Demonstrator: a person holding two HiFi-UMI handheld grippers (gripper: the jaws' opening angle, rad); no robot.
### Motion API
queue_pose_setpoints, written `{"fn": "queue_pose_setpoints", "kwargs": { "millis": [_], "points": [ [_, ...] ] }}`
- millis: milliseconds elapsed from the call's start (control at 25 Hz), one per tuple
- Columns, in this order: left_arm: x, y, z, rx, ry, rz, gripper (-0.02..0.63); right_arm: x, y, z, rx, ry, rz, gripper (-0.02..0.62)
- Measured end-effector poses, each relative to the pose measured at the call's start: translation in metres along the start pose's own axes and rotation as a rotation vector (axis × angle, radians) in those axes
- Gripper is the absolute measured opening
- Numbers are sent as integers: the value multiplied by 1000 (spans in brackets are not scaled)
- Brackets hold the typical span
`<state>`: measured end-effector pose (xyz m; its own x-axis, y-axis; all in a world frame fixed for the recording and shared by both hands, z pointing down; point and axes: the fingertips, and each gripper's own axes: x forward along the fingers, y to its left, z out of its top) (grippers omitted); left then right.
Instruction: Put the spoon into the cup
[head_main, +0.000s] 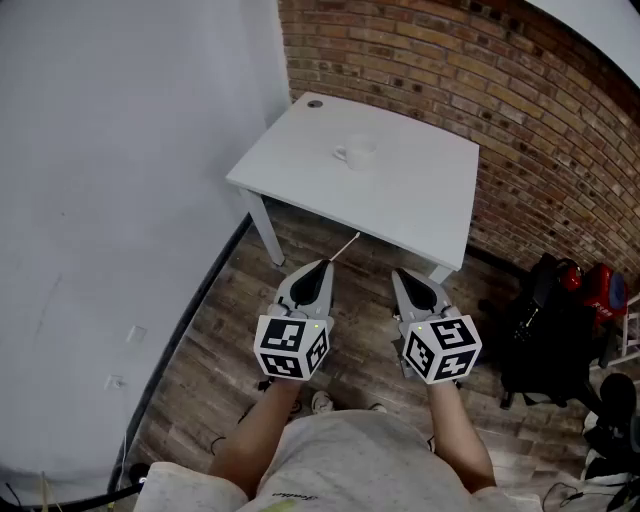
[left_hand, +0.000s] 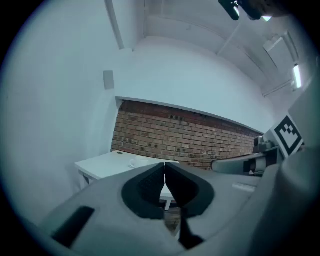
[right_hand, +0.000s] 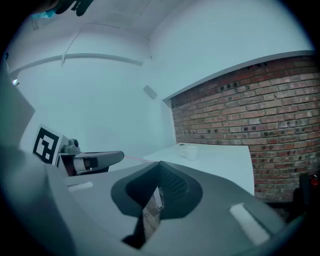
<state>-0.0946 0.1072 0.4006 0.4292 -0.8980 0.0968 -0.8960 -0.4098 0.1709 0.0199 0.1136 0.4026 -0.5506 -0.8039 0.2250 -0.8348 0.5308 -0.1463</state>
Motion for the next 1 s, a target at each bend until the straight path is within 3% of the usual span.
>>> {"fn": "queue_pose_setpoints", "kwargs": {
  "millis": [600, 1000],
  "points": [
    [1, 43, 2, 1, 14, -41, 5, 38, 29, 1, 8, -1, -25, 6],
    [49, 62, 0, -3, 23, -25, 5, 80, -3, 6, 13, 2, -5, 8]
  ]
}}
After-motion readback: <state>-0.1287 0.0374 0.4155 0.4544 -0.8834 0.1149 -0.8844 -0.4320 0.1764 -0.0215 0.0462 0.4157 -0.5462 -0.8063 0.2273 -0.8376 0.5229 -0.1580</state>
